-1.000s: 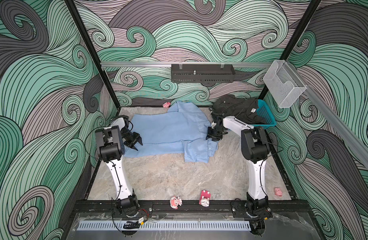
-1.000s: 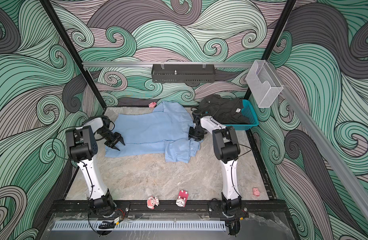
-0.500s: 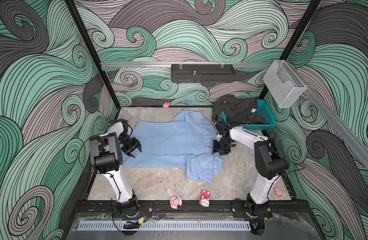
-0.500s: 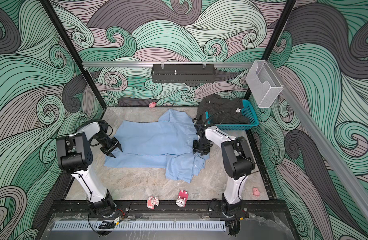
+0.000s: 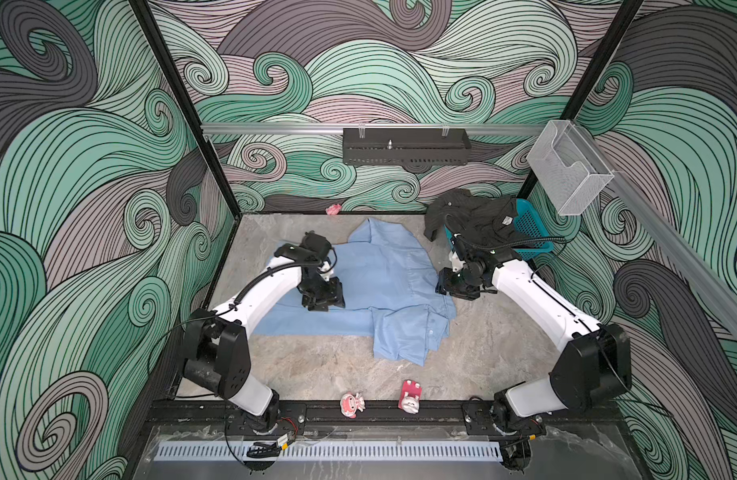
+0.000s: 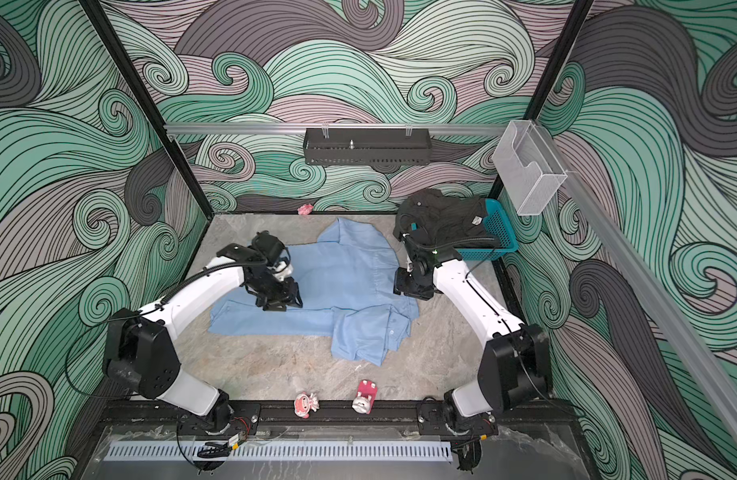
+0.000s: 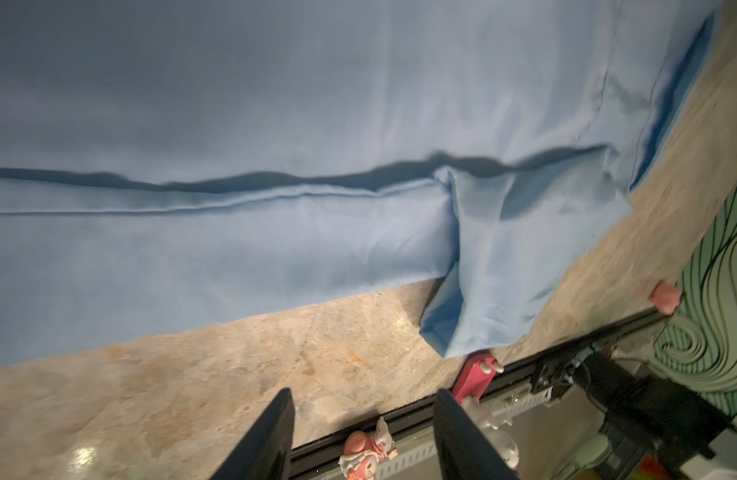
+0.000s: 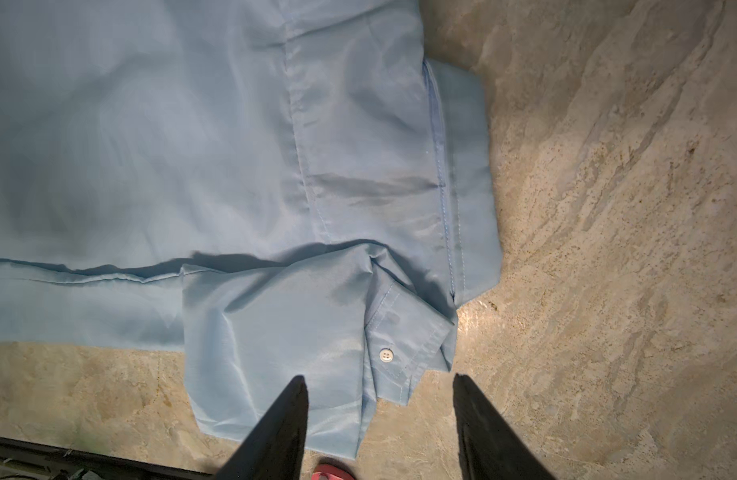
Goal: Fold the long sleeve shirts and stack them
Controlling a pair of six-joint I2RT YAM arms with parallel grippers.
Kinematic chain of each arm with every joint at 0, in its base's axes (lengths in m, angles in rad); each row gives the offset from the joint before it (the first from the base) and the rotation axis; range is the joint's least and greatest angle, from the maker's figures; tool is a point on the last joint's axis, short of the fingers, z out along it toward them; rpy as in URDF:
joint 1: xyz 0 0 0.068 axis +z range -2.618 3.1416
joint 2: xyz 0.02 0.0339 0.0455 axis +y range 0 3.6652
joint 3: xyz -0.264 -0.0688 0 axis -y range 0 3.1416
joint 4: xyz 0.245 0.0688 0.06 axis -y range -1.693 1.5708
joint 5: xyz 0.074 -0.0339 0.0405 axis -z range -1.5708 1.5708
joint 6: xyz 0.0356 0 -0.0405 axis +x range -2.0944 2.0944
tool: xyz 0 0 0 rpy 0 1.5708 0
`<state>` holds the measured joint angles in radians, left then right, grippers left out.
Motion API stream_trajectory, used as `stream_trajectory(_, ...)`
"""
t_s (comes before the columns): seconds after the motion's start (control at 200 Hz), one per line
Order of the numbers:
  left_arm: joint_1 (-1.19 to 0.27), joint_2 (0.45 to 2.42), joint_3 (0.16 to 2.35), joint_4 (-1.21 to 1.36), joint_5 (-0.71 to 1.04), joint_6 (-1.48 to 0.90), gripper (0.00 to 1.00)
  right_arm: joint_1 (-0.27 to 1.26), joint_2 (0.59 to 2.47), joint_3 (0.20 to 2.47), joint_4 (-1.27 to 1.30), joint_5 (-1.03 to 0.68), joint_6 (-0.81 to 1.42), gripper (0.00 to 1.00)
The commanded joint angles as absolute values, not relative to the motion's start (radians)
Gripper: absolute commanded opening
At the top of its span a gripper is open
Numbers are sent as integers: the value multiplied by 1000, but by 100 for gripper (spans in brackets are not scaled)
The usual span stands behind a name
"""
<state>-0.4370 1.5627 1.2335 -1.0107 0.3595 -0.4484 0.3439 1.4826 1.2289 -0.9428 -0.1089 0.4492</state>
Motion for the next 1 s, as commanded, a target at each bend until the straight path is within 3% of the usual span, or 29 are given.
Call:
stream_trajectory(0.0, -561, 1605, 1201, -893, 422, -512, 58, 347, 1470, 1212, -972, -110, 460, 57)
stream_trajectory(0.23, -768, 1678, 1153, -745, 449, -593, 56, 348, 1460, 1197, -974, -110, 459, 57)
stream_trajectory(0.475, -836, 1762, 1149, -731, 448, -603, 48, 346, 1462, 1181, -973, -111, 461, 57)
stream_trajectory(0.535, -836, 1772, 1160, -739, 444, -590, 41, 347, 1462, 1178, -972, -113, 462, 57)
stream_trajectory(0.735, -833, 1748, 1291, -816, 424, -530, 0, 347, 1463, 1178, -973, -114, 460, 57)
stream_trajectory(0.996, -761, 1698, 1485, -890, 463, -506, 0, 347, 1460, 1178, -974, -111, 451, 57)
